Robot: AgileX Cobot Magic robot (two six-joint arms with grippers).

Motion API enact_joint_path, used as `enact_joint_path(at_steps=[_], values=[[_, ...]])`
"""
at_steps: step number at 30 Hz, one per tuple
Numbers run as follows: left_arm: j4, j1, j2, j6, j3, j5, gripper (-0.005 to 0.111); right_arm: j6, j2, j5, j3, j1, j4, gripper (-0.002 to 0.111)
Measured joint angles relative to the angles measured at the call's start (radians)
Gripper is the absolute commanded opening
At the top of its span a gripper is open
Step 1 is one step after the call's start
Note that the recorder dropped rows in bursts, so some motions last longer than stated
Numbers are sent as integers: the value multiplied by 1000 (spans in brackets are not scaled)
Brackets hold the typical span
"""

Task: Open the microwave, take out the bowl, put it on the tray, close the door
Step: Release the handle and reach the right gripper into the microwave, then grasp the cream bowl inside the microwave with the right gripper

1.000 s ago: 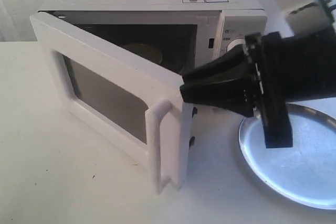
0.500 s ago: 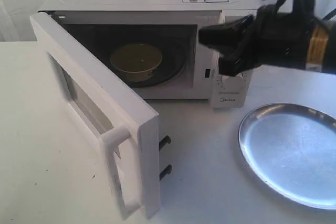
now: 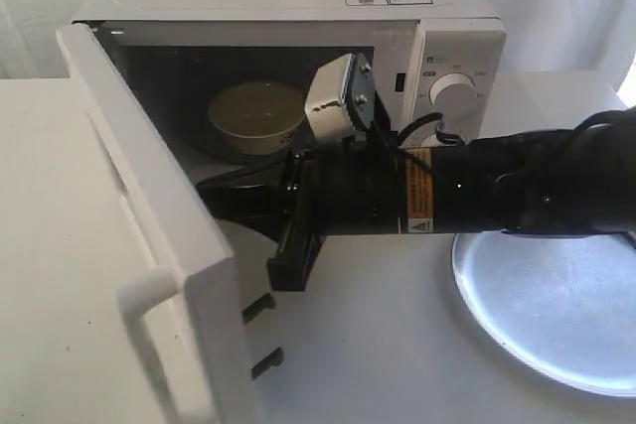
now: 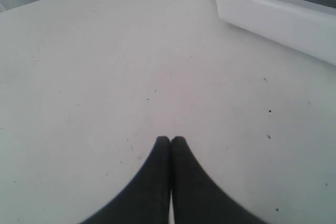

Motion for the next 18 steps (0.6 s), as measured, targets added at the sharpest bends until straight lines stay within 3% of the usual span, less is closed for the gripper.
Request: enact_joint_path(at_steps=[8, 18], values=[[0, 0, 0, 0, 0, 0, 0, -67, 0, -30, -34, 112, 75, 0], [3, 0, 0, 0, 0, 0, 0, -623, 23, 526, -96, 114, 586, 0]])
